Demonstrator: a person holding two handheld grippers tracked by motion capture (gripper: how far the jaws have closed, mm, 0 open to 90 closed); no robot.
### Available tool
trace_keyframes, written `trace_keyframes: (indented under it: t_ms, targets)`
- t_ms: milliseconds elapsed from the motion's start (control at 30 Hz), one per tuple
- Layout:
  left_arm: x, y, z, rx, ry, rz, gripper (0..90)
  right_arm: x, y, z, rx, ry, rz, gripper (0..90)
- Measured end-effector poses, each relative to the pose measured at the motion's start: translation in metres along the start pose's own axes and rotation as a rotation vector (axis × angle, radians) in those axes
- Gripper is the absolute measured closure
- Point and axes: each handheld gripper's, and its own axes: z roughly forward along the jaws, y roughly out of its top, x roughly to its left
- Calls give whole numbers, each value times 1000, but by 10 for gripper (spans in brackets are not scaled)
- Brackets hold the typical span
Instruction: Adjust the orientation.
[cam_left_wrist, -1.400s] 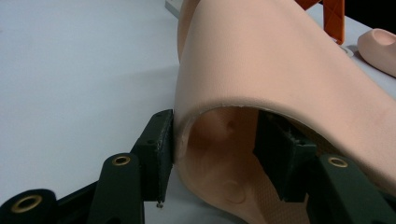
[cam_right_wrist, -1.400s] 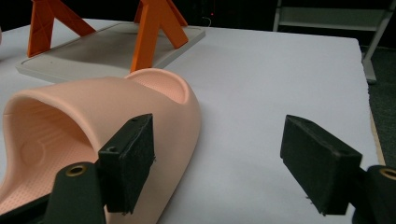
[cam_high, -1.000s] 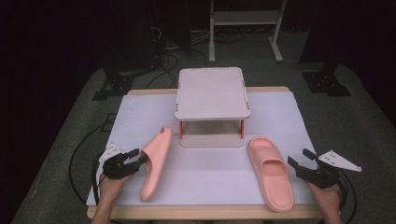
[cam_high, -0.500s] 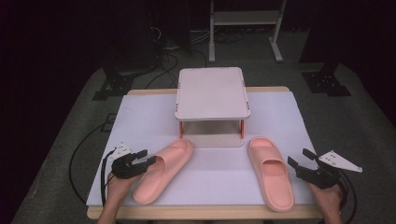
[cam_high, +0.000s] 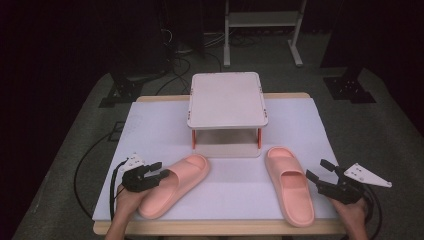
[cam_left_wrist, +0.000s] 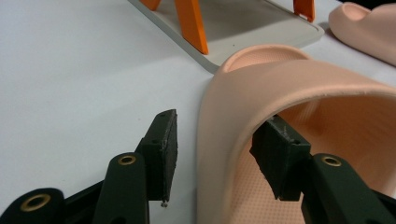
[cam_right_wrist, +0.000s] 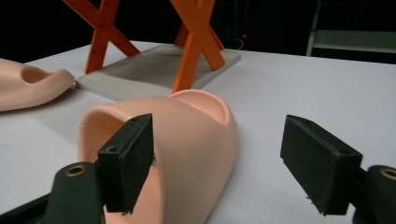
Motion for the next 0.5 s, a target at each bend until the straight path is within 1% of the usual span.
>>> trace_keyframes:
  t_ms: [100,167,300,400,500]
  targets:
    - [0,0,0,4,4,7,513,2,0,1,3,26,-11,252]
    - [-1,0,0,3,1,3,523,4,0,2,13,38,-20,252]
    - [-2,1,0,8,0,13,539,7,-1,6,42,52,-30,253]
    - [-2,1,1,12,-8,-3,542,9,-2,10,63,58,-48,258]
    - [-3,1,1,15,-15,8,551,11,-3,15,88,67,-55,294]
